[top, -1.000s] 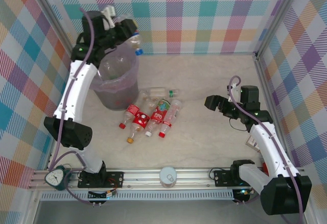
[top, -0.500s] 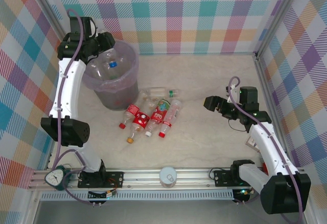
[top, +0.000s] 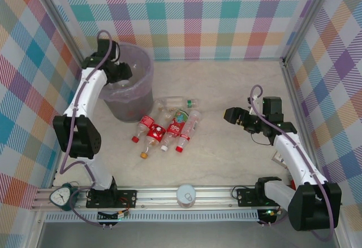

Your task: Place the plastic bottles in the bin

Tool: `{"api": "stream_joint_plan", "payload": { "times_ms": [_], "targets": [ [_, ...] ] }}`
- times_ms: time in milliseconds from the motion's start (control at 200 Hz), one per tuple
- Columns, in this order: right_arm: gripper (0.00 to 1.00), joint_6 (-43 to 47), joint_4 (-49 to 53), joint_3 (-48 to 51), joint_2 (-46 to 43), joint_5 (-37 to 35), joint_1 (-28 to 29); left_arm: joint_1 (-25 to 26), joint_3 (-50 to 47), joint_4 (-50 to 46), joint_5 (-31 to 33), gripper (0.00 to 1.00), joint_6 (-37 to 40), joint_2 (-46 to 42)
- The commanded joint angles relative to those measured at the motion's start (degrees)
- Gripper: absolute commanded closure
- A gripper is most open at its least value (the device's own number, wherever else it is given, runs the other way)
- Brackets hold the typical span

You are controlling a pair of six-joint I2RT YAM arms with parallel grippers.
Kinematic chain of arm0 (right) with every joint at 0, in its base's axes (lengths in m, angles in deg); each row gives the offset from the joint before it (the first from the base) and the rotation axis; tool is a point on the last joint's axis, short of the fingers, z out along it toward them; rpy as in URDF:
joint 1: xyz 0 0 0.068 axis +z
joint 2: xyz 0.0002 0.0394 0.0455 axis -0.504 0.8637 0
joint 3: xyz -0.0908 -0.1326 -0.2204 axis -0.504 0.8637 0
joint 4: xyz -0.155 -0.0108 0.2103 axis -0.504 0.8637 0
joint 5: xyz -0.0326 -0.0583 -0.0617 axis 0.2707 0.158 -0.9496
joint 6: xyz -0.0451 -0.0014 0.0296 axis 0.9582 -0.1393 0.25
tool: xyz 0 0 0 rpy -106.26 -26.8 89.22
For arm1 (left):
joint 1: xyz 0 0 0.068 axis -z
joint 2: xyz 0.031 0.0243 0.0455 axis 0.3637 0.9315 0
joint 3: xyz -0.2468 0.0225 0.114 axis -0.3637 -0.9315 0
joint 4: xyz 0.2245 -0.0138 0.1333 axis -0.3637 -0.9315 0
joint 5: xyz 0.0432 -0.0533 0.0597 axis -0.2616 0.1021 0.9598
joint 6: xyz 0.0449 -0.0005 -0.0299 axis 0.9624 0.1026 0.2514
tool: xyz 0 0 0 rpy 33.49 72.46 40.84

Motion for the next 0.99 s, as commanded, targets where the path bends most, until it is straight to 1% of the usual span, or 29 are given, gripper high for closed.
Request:
{"api": "stream_joint_plan", "payload": {
  "times_ms": [0,115,220,315,435,470,575,645,795,990],
  "targets": [
    [0.00,-0.70,-2.02,0.88,0.76,1.80,-0.30,0.56,-5.51,5.30,-0.77,0.91,-1.27,-2.74],
    [0.00,-0.33,-2.61,1.00,2.49,1.85,-0.25,0.56,-11.18,8.82,-1.48,0.91,-2.55,-3.14],
    [0.01,-0.54,-3.55,1.29,4.45,3.19,-0.18,0.65,-13.74,10.47,-2.26,0.90,-3.03,-2.56],
    [0.02,-1.25,-4.60,1.57,5.46,4.04,0.40,0.89,-14.69,11.22,-2.38,0.87,-3.22,-2.32],
    [0.03,-2.18,-5.41,1.54,6.77,3.32,3.14,0.94,-14.60,11.51,-3.45,0.75,-3.23,-2.49],
    [0.03,-2.56,-5.86,1.54,7.21,3.24,4.02,0.92,-14.28,11.29,-4.29,0.70,-3.16,-2.63],
    [0.03,-3.17,-7.32,1.48,9.17,2.14,8.04,0.96,-11.94,8.38,-4.66,0.50,-1.80,-3.23],
    [0.02,-3.28,-8.52,1.15,10.59,0.47,11.20,0.94,-10.60,7.37,-4.30,0.41,-1.12,-4.09],
    [0.05,-4.54,-11.70,-0.06,14.16,-2.13,16.84,1.00,-8.54,6.24,-5.59,0.31,-0.33,-4.83],
    [0.18,-8.13,-16.16,-0.74,18.54,-3.21,19.16,0.93,-6.07,4.62,-5.64,0.18,1.03,-5.55]
  ]
}}
